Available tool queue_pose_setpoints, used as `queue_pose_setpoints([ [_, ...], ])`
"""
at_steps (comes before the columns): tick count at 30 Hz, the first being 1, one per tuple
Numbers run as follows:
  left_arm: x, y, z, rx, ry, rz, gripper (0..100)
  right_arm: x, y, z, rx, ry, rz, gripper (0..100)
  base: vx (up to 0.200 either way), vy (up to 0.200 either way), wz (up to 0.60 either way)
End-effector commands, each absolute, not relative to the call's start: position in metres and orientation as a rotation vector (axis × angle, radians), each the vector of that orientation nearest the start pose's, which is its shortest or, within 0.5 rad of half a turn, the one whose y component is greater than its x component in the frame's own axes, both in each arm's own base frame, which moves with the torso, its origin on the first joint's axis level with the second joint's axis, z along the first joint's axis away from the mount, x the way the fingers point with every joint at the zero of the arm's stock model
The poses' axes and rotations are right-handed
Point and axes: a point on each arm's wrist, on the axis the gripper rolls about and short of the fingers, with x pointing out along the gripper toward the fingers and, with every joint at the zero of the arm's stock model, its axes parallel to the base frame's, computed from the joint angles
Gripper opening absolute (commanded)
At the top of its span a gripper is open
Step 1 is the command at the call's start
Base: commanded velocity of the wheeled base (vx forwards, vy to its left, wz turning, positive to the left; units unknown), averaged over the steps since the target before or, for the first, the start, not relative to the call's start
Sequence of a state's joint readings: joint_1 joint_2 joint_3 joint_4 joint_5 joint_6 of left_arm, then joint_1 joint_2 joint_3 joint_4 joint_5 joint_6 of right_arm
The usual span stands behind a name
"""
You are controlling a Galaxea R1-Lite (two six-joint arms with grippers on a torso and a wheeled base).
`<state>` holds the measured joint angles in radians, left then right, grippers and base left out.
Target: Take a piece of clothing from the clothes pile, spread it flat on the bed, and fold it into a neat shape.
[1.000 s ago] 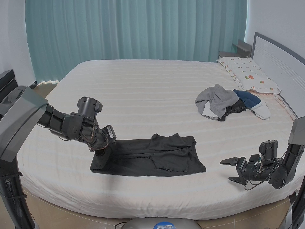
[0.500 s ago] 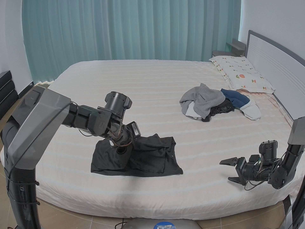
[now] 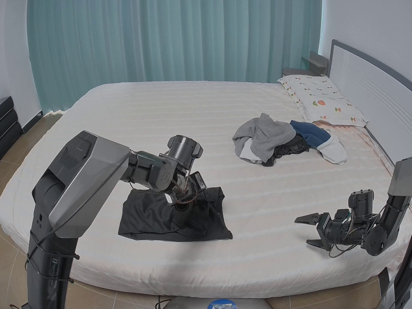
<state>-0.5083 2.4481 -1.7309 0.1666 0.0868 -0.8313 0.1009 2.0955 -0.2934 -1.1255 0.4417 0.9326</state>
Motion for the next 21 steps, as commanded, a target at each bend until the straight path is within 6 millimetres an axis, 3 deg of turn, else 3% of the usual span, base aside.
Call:
queue_pose_setpoints([
  [1,0.421,-0.237,0.041,-0.502,0.963,-0.013,100,0.259,0.036,0.009,0.989,0.880,0.169,100,0.000,0.000,0.00],
  [9,0.412,-0.248,0.045,-0.555,1.004,-0.047,100,0.259,0.036,0.009,0.990,0.881,0.172,100,0.000,0.000,0.00],
  [15,0.407,-0.232,0.058,-0.586,1.008,-0.025,100,0.257,0.036,0.008,0.989,0.888,0.168,100,0.000,0.000,0.00],
  [17,0.406,-0.210,0.056,-0.599,1.026,0.022,100,0.256,0.036,0.008,0.987,0.889,0.168,100,0.000,0.000,0.00],
  [18,0.406,-0.210,0.056,-0.599,1.026,0.022,100,0.256,0.036,0.008,0.987,0.889,0.168,100,0.000,0.000,0.00],
  [19,0.405,-0.190,0.057,-0.629,1.052,0.042,100,0.256,0.036,0.008,0.989,0.889,0.168,100,0.000,0.000,0.00],
  [21,0.399,-0.169,0.063,-0.670,1.087,0.041,100,0.256,0.036,0.008,0.989,0.889,0.168,100,0.000,0.000,0.00],
])
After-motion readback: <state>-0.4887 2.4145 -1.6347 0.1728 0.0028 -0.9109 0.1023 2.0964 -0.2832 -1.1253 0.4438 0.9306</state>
